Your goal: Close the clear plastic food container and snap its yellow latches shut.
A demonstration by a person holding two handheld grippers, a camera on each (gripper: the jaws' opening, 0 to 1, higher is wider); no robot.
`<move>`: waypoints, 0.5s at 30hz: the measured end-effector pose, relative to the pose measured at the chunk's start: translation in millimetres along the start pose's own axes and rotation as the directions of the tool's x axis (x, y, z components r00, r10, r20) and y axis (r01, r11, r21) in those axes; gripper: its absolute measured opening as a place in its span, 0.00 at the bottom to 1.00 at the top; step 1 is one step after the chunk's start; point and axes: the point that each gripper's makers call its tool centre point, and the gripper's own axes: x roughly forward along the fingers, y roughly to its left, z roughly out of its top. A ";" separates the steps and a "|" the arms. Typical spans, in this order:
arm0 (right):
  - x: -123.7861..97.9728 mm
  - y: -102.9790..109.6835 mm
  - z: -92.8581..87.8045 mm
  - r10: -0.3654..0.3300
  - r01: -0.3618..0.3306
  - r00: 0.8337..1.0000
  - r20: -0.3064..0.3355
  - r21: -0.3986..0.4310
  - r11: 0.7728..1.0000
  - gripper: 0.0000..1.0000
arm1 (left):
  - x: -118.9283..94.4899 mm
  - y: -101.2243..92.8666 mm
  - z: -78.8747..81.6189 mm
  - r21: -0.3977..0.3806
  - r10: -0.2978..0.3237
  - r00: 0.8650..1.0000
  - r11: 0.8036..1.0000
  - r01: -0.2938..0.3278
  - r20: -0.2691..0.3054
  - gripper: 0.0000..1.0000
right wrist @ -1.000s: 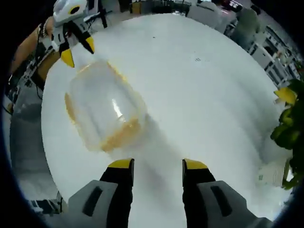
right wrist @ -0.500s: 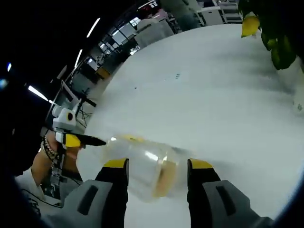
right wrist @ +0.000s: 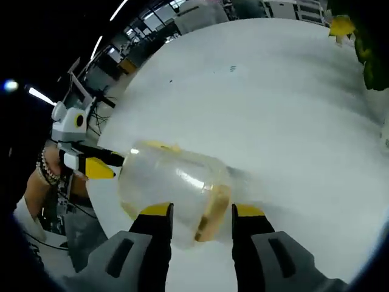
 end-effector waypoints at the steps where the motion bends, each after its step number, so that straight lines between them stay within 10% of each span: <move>1: 0.8 -1.5 0.2 -0.015 0.015 1.000 0.000 0.002 1.000 0.36 | 0.0 1.0 0.2 0.000 0.002 1.000 1.000 -0.002 -0.002 0.40; 15: 7.6 14.2 -4.1 -0.008 0.008 1.000 -0.027 -0.018 1.000 0.34 | -9.7 29.7 -11.5 0.017 0.098 0.993 0.995 -0.097 -0.063 0.20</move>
